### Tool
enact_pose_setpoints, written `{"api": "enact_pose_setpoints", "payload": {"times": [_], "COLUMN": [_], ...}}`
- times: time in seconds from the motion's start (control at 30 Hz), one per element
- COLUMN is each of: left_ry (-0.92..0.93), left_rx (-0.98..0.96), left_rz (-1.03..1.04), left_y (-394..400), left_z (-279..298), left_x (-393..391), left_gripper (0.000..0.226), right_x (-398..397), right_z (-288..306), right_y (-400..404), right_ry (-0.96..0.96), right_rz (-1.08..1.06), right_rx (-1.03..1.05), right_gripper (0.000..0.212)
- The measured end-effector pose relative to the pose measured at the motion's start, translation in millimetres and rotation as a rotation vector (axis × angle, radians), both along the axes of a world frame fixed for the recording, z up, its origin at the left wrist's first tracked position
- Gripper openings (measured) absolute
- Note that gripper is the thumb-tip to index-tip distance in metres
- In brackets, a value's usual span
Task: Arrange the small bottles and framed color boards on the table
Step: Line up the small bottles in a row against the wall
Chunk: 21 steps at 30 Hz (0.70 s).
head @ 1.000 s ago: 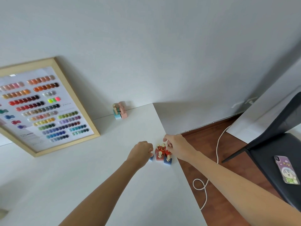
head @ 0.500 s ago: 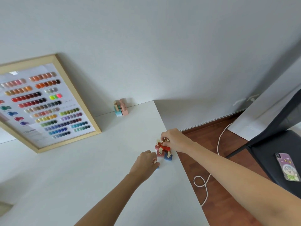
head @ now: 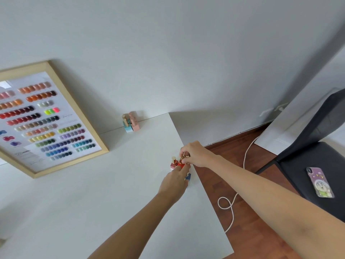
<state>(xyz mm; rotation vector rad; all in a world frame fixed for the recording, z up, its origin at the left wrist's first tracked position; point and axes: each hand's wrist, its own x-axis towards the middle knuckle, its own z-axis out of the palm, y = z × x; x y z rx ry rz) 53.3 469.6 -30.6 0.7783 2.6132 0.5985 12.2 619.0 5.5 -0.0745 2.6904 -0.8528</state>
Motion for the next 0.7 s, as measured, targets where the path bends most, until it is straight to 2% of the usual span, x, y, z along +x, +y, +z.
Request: {"api": "enact_pose_setpoints", "payload": {"times": [0.13, 0.27, 0.43, 0.6, 0.7], "left_ry": [0.007, 0.012, -0.02, -0.104, -0.082], "left_rx": [-0.024, -0.107, -0.168, -0.094, -0.065], "left_rz": [0.019, -0.007, -0.044, 0.086, 0.176], "left_y": [8, 7, -12, -48, -70], "left_z": [2, 4, 12, 34, 48], "left_x": [-3, -1, 7, 4, -17], "left_gripper": [0.028, 0.026, 0.014, 0.024, 0.022], "right_x": [-2, -3, -6, -20, -34], "right_z": [-1, -2, -4, 1, 4], "right_y": [1, 4, 9, 13, 13], "right_ry": [0.015, 0.032, 0.057, 0.068, 0.089], "right_rz": [-0.006, -0.014, -0.004, -0.001, -0.044], "right_rx": [0.004, 0.013, 0.039, 0.071, 0.069], "right_gripper": [0.019, 0.018, 0.019, 0.019, 0.013]}}
